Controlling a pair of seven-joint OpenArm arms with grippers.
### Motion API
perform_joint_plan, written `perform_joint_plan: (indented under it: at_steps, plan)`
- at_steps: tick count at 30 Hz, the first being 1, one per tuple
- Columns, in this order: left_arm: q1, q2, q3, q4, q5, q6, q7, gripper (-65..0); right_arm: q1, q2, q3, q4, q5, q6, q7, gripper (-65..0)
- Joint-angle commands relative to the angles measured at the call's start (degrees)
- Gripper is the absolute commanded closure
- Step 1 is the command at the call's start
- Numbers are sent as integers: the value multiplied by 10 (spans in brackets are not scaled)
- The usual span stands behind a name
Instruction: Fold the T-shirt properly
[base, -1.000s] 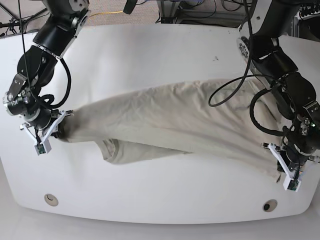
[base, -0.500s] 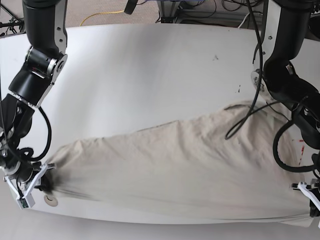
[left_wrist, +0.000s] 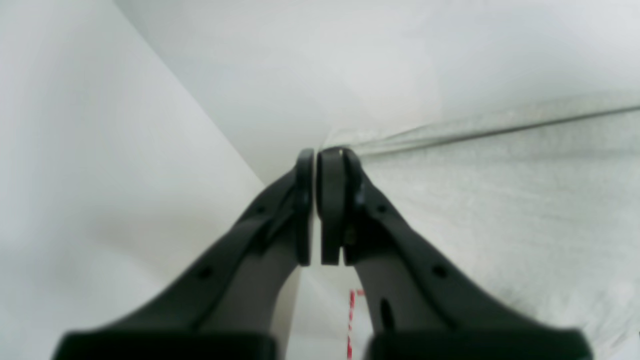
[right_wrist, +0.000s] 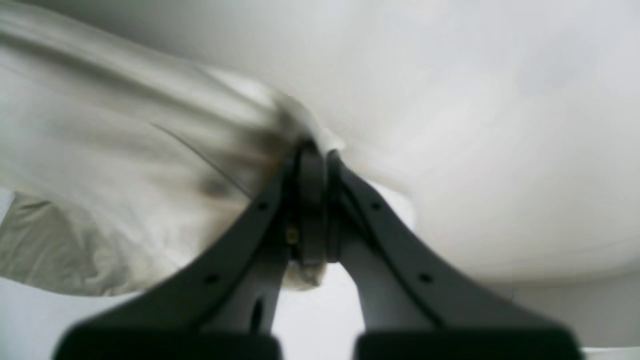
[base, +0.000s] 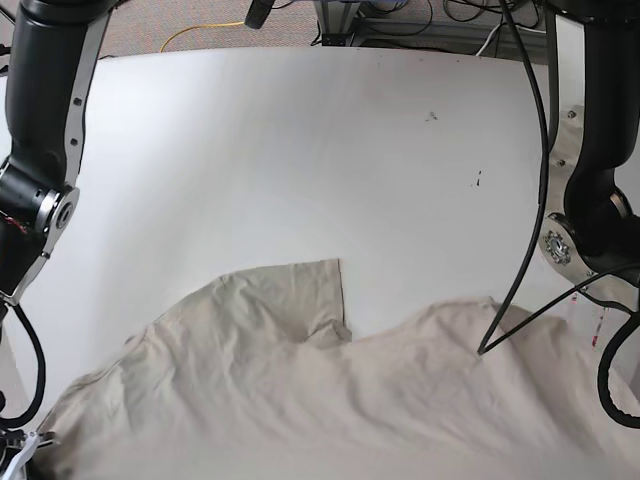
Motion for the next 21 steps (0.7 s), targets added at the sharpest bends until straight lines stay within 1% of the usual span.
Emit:
perform_joint_plan:
  at_steps: [1,4,8,11,14,19,21]
  plan:
    - [-28,-5,1,3,5,0,-13,0,37,14,-5,7,-10,-3,2,0]
    - [-32,-3,1,3,4,0,-13,0,63,25,-15,7,-10,-3,2,0]
    - [-42,-2,1,3,5,0,-13,0,95,26,-29,6,-12,-3,2,0]
    - [-52,-2,2,3,4,0,-14,0,111,26,-47,6,-15,-3,2,0]
    - [-59,-1,12,3,4,0,-14,0,114,37,-68,9,-10,-3,2,0]
    - [-30,-1,27,6,3,0,-14,0,114,40,-72,10,-10,-3,-20,0]
    - [-5,-1,29,6,2,0,-14,0,94,44,-66,10,-10,-3,-26,0]
